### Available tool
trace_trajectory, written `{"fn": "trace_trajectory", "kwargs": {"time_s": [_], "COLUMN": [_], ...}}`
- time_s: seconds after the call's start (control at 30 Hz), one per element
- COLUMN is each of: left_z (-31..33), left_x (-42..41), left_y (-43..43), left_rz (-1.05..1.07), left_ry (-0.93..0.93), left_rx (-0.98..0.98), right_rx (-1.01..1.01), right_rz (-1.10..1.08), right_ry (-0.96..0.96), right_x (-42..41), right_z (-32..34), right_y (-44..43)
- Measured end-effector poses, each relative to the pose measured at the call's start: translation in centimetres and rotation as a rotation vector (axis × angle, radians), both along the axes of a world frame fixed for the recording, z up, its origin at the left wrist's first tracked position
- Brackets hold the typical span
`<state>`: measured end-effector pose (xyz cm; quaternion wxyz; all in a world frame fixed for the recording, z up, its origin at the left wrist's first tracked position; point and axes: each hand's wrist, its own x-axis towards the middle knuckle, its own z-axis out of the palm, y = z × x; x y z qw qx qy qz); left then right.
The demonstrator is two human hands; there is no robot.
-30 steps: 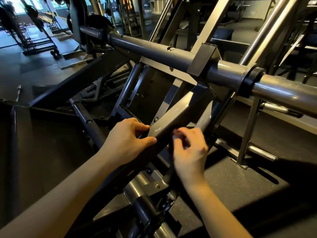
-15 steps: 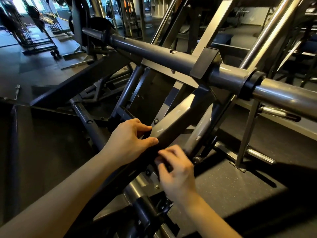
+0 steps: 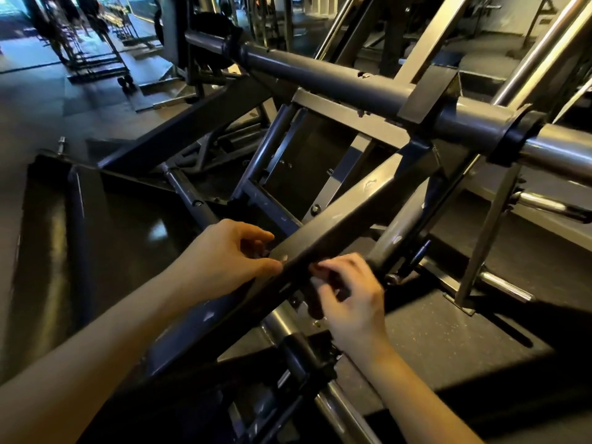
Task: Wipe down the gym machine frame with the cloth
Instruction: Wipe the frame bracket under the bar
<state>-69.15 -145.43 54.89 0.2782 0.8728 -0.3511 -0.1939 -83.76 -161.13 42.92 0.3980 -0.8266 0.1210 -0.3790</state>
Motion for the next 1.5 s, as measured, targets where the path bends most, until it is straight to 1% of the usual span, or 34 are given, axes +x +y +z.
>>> {"fn": "trace_trajectory", "kwargs": {"time_s": [0.1,0.17,0.23,0.33,0.4,0.47,0.57,0.63,0.7,0.77,0.83,0.9,0.97,1.03,1.07,1.17,1.2,1.23,1.3,1.37,1.43,1.47,1.5], "left_z": [-0.2,-0.4,-0.6,-1.0,-1.2,-1.4,-1.7,-1.8,-2.0,-2.2,-2.3,-2.3,-2.3,-2.3,-2.3,-2.3,-2.3,-2.3,-2.3,-2.6,-2.9,-3.0,-3.1], "left_x": [-0.4,-0.6,-0.8,-1.1,-1.4,-1.5,-1.2,-1.3,-1.3,-1.4,-1.3,-1.4,-1.5,-1.8,-1.9,-2.3,-2.3,-2.4,-2.5,-2.5,-2.5,-2.5,-2.6], "left_y": [2.1,3.2,4.1,5.0,5.5,5.8,6.0,5.9,5.8,5.9,5.9,6.0,6.5,7.3,7.7,8.7,8.8,8.9,8.9,9.0,9.2,9.2,9.2], "left_rz": [0.023,0.028,0.011,0.024,0.027,0.025,0.016,-0.002,-0.01,-0.005,-0.009,-0.015,-0.026,-0.038,-0.038,-0.01,0.001,0.01,0.007,-0.001,-0.014,-0.022,-0.028], "left_ry": [0.007,0.019,0.02,-0.05,-0.114,-0.112,-0.1,-0.119,-0.133,-0.144,-0.158,-0.179,-0.172,-0.172,-0.183,-0.174,-0.164,-0.166,-0.177,-0.208,-0.255,-0.273,-0.287], "left_rx": [0.026,0.04,0.07,0.12,0.125,0.09,0.071,0.073,0.072,0.069,0.066,0.054,0.048,0.065,0.077,0.1,0.102,0.099,0.087,0.073,0.064,0.063,0.063], "right_rx": [0.118,0.153,0.172,0.146,0.117,0.126,0.213,0.251,0.258,0.206,0.177,0.204,0.273,0.286,0.265,0.153,0.12,0.112,0.184,0.343,0.467,0.537,0.584], "right_rz": [-0.304,-0.365,-0.323,-0.143,-0.083,-0.16,-0.373,-0.433,-0.38,-0.251,-0.215,-0.306,-0.422,-0.468,-0.459,-0.232,-0.188,-0.204,-0.336,-0.417,-0.444,-0.445,-0.435], "right_ry": [-0.026,-0.041,-0.023,0.044,0.057,0.051,0.022,0.047,0.089,0.124,0.121,0.089,0.077,0.094,0.12,0.239,0.251,0.236,0.181,0.134,0.062,0.024,0.027], "right_x": [1.0,1.6,1.5,0.1,-0.3,0.3,1.6,1.8,1.2,0.1,0.1,1.1,1.9,2.1,1.9,0.1,-0.2,0.1,1.1,1.9,2.3,2.3,2.1], "right_z": [0.9,1.2,0.7,-0.8,-1.1,-0.6,0.8,1.0,0.1,-0.9,-1.2,-0.6,0.5,0.7,0.3,-0.8,-0.7,-0.6,0.1,1.4,1.5,1.3,0.8], "right_y": [-3.3,-1.6,2.9,9.5,10.3,8.4,5.2,6.2,9.5,13.0,13.4,10.9,8.2,7.9,8.9,13.2,13.5,12.7,9.5,6.8,7.0,8.3,10.1]}}
